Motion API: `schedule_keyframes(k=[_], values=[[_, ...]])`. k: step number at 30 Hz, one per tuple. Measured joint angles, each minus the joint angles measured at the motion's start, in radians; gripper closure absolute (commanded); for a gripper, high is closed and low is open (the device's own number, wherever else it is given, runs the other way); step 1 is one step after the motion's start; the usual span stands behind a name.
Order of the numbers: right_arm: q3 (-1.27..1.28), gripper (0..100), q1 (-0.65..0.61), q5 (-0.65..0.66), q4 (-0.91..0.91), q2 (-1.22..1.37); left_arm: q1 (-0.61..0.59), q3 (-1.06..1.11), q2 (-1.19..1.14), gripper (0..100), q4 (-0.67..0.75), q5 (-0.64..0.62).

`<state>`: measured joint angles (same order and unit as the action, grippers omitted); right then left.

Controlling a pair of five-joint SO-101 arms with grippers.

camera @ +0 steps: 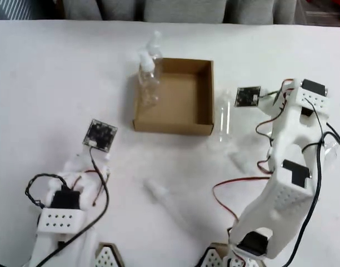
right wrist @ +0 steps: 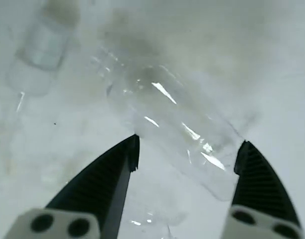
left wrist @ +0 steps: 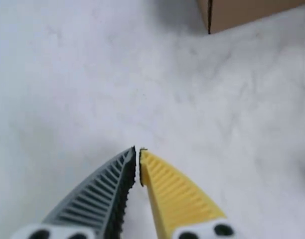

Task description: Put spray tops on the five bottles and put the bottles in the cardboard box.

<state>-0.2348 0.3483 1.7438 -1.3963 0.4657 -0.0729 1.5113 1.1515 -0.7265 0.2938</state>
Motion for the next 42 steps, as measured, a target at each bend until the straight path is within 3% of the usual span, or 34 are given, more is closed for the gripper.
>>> schedule_keyframes(k=[6,13,19,24,32,37,42], values=[[-0.005,72.8,-0.009,0.041,0.094,0.068,0.0,0.0,0.0,98,0.012,0.0],[-0.048,97.9,-0.018,0.058,0.15,0.127,0.0,0.0,0.0,98,0.021,0.0],[-0.049,98.2,-0.021,0.023,0.184,0.149,0.0,0.0,0.0,98,0.021,0.0],[-0.031,98.1,-0.023,-0.253,0.152,0.051,0.0,0.0,0.0,98,0.021,0.0],[-0.031,98.1,-0.14,-0.951,-0.17,-0.281,0.0,0.0,0.0,98,0.021,0.0],[-0.012,98.1,-0.293,-1.243,-0.293,-0.439,-0.051,-0.012,0.0,98,0.021,-0.1],[0.066,98.1,-0.56,-1.481,-0.295,-0.505,-0.196,-0.075,0.0,98,0.002,-0.239]])
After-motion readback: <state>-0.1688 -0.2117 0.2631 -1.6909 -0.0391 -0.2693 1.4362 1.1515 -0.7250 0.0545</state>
